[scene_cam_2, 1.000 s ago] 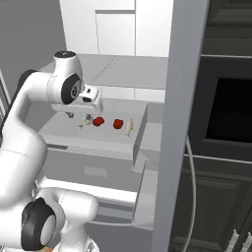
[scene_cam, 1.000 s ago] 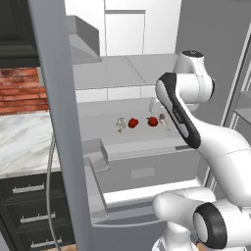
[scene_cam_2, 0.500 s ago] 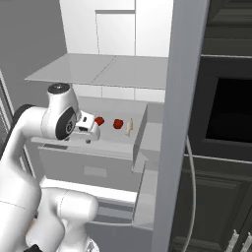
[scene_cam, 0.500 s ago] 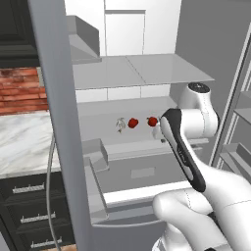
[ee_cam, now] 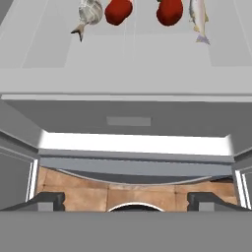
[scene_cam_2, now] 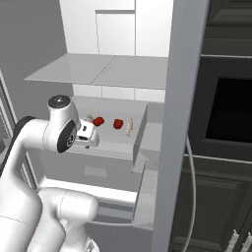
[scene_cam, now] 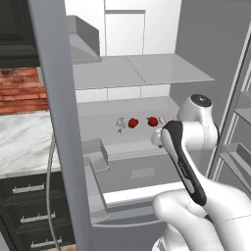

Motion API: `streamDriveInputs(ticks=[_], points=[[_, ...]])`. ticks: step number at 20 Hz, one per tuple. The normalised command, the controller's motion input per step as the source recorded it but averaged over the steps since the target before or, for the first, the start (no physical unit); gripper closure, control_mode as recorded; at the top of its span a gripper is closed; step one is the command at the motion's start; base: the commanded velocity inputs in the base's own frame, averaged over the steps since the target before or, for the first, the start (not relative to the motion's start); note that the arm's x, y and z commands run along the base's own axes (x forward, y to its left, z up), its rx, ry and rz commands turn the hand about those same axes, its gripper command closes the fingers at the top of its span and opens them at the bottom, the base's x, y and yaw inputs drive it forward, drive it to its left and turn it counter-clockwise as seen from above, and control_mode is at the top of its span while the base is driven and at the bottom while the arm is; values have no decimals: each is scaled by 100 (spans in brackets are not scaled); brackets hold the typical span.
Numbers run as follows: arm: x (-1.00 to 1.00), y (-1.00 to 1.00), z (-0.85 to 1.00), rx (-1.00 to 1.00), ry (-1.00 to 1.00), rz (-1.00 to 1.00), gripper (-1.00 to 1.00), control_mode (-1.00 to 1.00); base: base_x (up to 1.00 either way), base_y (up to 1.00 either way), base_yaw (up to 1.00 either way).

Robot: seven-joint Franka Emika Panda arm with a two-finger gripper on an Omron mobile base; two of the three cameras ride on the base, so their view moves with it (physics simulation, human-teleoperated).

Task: Place one bell pepper and one fish in each tupperware on the nearby counter, to pack two identical lunches.

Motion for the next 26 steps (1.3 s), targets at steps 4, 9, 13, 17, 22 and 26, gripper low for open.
streamDriveInputs(ticks=[4, 9, 13, 17, 22, 26], points=[[21, 23, 0, 6, 0, 1, -100, -100, 0, 0, 0], [41, 22, 0, 0, 0, 0, -100, -100, 0, 0, 0], [45, 32, 0, 0, -1, 0, -100, -100, 0, 0, 0], [39, 35, -3, 0, 0, 0, -100, -100, 0, 0, 0], [40, 21, -12, 0, 0, 0, -100, -100, 0, 0, 0], [49, 10, -17, 0, 0, 0, -100, -100, 0, 0, 0]])
